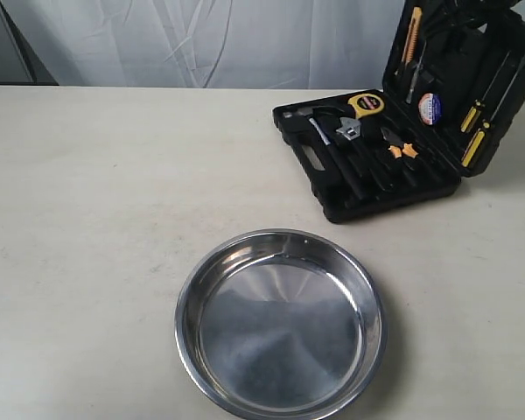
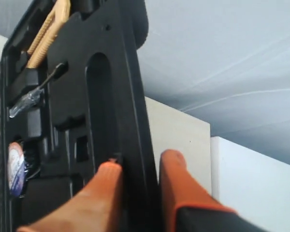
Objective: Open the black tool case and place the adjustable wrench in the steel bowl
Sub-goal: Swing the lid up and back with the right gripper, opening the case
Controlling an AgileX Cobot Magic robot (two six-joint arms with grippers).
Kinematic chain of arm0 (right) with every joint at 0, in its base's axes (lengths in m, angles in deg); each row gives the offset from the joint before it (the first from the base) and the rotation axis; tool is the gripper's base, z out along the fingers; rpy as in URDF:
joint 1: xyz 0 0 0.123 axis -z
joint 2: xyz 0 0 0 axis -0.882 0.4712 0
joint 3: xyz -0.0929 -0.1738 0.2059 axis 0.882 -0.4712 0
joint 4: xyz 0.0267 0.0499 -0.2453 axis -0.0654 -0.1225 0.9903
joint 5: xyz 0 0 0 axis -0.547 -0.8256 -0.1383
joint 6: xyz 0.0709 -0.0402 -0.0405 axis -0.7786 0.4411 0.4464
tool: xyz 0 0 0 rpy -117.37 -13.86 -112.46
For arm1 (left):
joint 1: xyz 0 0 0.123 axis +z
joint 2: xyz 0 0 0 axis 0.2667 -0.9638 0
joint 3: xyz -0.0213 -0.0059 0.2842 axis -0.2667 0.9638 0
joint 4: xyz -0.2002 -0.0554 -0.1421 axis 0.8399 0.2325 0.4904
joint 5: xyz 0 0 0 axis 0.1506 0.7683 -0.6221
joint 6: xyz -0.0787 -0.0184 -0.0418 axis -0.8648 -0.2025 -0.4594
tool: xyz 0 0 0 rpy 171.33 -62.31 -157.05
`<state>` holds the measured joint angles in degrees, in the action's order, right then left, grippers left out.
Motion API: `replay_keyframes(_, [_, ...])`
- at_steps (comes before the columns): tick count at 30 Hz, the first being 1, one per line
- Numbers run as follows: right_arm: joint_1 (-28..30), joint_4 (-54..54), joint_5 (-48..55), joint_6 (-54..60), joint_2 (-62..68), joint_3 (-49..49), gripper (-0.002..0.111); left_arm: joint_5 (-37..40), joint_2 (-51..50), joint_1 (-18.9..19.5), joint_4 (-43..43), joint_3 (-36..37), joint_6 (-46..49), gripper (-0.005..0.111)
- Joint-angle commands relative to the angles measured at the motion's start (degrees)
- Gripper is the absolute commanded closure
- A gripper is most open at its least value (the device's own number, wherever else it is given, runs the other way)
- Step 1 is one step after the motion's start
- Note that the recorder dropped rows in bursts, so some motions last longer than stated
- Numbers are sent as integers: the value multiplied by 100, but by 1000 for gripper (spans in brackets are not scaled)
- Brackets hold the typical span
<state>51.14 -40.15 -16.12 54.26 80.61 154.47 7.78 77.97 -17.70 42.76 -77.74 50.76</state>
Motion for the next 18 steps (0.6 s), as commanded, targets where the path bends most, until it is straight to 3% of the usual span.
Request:
replay_keyframes(1, [48,499,-50,-538,-127,7,90,-38,-20,-21,12,-12,-6,106])
replay_keyframes(14, [48,498,7,-518,-127,7,89,-26,-20,-21,12,-12,-6,106])
replay_keyframes(18, [48,443,40,-518,-127,7,71,-26,-20,-21,12,-12,-6,106])
